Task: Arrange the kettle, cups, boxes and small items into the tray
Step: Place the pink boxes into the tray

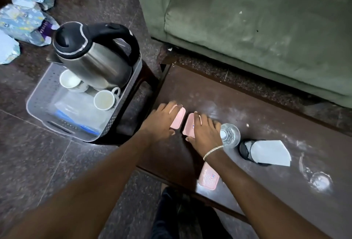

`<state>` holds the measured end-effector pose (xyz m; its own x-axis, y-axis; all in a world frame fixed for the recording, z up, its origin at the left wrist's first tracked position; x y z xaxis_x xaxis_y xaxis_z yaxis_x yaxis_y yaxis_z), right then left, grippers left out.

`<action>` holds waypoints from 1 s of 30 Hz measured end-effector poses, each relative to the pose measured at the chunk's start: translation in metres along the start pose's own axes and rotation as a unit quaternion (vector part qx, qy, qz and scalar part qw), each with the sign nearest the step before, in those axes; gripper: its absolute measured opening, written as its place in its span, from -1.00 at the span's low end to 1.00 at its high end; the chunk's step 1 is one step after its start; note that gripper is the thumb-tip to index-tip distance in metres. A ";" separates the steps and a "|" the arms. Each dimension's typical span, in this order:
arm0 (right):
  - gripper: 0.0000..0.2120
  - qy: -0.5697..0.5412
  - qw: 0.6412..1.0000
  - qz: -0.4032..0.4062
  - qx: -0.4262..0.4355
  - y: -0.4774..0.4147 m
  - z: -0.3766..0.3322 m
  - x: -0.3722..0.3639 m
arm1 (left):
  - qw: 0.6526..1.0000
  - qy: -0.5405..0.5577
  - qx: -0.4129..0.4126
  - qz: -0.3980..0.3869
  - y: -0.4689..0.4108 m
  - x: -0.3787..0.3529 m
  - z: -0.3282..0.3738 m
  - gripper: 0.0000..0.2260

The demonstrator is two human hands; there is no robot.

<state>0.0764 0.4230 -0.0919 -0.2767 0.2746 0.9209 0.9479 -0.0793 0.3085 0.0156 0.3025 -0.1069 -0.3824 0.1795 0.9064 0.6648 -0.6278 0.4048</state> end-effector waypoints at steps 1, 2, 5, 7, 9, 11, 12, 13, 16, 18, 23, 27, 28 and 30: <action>-0.04 0.005 1.000 -0.007 0.004 -0.003 -0.001 -0.003 | 1.000 -0.003 0.002 -0.010 -0.004 -0.004 0.001 -0.03; -0.02 0.010 1.000 -0.017 0.008 -0.005 -0.002 -0.007 | 1.000 -0.004 0.004 -0.017 -0.007 -0.007 0.001 0.01; 0.00 0.021 0.999 -0.047 0.011 -0.009 0.000 -0.017 | 0.999 0.003 0.004 -0.035 -0.015 -0.016 0.004 0.02; -0.03 0.033 0.998 -0.057 0.014 -0.010 0.001 -0.021 | 0.999 -0.009 -0.010 -0.035 -0.018 -0.019 0.008 -0.05; -0.07 0.040 0.997 -0.060 0.022 -0.010 0.000 -0.022 | 0.999 -0.034 -0.029 -0.029 -0.018 -0.019 0.012 -0.11; -0.11 0.046 0.997 -0.047 0.027 -0.010 -0.001 -0.017 | 0.999 -0.024 -0.021 -0.019 -0.013 -0.015 0.010 -0.13; -0.13 0.046 0.998 -0.035 0.027 -0.010 -0.002 -0.013 | 1.000 -0.014 -0.015 -0.014 -0.009 -0.011 0.008 -0.13; -0.14 0.043 0.999 -0.019 0.027 -0.009 -0.004 -0.006 | 1.000 -0.007 -0.013 -0.005 -0.004 -0.005 0.007 -0.14; -0.12 0.016 0.999 0.036 0.029 -0.002 -0.015 0.020 | 0.999 -0.011 -0.025 0.035 0.020 0.024 0.002 -0.15; -0.08 0.003 0.998 0.057 0.038 0.004 -0.030 0.039 | 0.998 -0.002 -0.029 0.056 0.041 0.047 -0.007 -0.16; -0.03 -0.070 0.991 0.096 0.067 0.013 -0.097 0.088 | 0.995 0.018 -0.001 0.101 0.106 0.109 -0.065 -0.10; -0.07 -0.158 0.977 0.077 0.119 0.014 -0.170 0.109 | 0.994 0.005 0.044 0.102 0.158 0.138 -0.138 -0.05; -0.10 -0.178 0.973 0.066 0.129 0.013 -0.188 0.110 | 0.994 0.000 0.057 0.092 0.169 0.140 -0.158 -0.05; -0.17 -0.215 0.966 0.038 0.141 0.011 -0.223 0.105 | 0.994 0.006 0.084 0.065 0.187 0.137 -0.197 -0.06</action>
<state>0.0223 0.2375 0.0611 -0.1704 0.6557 0.7356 0.9851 0.1321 0.1105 -0.0393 0.0605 0.0694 -0.2924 0.0950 0.9516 0.8068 -0.5098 0.2988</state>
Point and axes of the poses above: each hand's wrist, its own y-axis away from the middle knuckle, its own x-axis out of the back of the hand, z = x × y, the point moved 10 cm from there along -y, towards the middle knuckle, and after that the axes turned 8 degrees about -y, right-handed, at the moved point
